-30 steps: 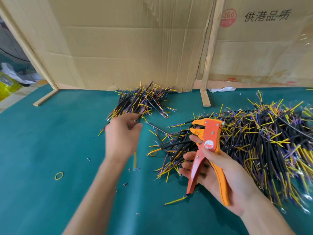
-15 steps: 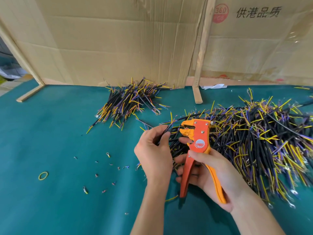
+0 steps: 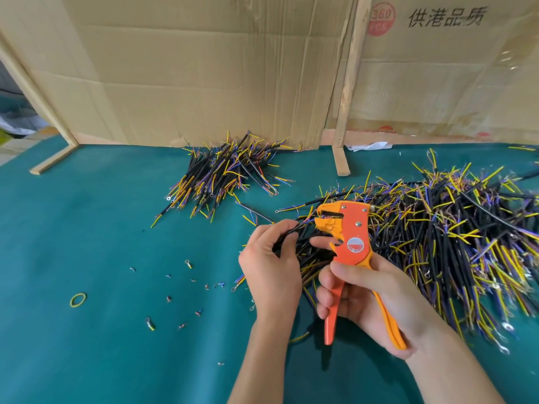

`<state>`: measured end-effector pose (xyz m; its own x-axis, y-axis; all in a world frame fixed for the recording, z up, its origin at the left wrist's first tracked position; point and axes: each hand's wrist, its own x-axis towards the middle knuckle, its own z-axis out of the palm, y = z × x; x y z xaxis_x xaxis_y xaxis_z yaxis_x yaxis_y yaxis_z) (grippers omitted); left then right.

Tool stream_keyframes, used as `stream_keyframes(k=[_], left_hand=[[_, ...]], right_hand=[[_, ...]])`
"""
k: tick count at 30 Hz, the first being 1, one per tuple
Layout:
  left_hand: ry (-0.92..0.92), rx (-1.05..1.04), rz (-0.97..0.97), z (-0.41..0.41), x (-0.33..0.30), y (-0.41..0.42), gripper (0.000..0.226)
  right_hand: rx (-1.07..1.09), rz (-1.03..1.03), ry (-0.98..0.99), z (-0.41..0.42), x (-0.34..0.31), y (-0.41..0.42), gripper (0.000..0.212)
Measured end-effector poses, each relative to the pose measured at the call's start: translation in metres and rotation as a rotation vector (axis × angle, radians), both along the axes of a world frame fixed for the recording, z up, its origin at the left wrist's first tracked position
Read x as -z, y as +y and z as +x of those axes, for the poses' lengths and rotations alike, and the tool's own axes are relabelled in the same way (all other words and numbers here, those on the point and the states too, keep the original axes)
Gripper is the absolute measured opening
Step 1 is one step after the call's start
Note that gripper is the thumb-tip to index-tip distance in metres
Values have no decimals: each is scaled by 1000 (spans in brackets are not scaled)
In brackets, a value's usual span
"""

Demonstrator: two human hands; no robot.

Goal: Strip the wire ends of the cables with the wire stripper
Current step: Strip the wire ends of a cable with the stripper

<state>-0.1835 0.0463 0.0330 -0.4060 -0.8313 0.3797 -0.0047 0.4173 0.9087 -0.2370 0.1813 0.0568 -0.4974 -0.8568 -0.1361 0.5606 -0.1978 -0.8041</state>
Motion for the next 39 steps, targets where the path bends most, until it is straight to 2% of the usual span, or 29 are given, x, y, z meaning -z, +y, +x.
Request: stream_keyframes(k=[5, 9, 13, 18, 21, 28, 30, 35, 39], left_hand=[[0, 3, 0, 1, 0, 0, 22], [-14, 15, -20, -2, -2, 3, 20], [21, -31, 31, -5, 0, 0, 23], [53, -87, 34, -3, 1, -7, 34], [52, -93, 28, -3, 2, -7, 35], [29, -80, 8, -2, 2, -5, 30], [25, -77, -2, -3, 3, -4, 28], [12, -81, -42, -2, 3, -3, 26], [34, -68, -63, -4, 2, -3, 26]], right_hand=[[95, 36, -63, 5, 2, -6, 35], [205, 0, -97, 8, 4, -13, 46], [231, -102, -125, 1, 7, -10, 33], [70, -111, -86, -15, 14, 5, 55], [-54, -69, -72, -14, 16, 4, 57], [-122, -44, -52, -8, 10, 4, 56], [-106, -30, -50, -5, 6, 3, 49], [2, 53, -64, 4, -1, -1, 16], [78, 33, -83, 12, -6, -6, 20]])
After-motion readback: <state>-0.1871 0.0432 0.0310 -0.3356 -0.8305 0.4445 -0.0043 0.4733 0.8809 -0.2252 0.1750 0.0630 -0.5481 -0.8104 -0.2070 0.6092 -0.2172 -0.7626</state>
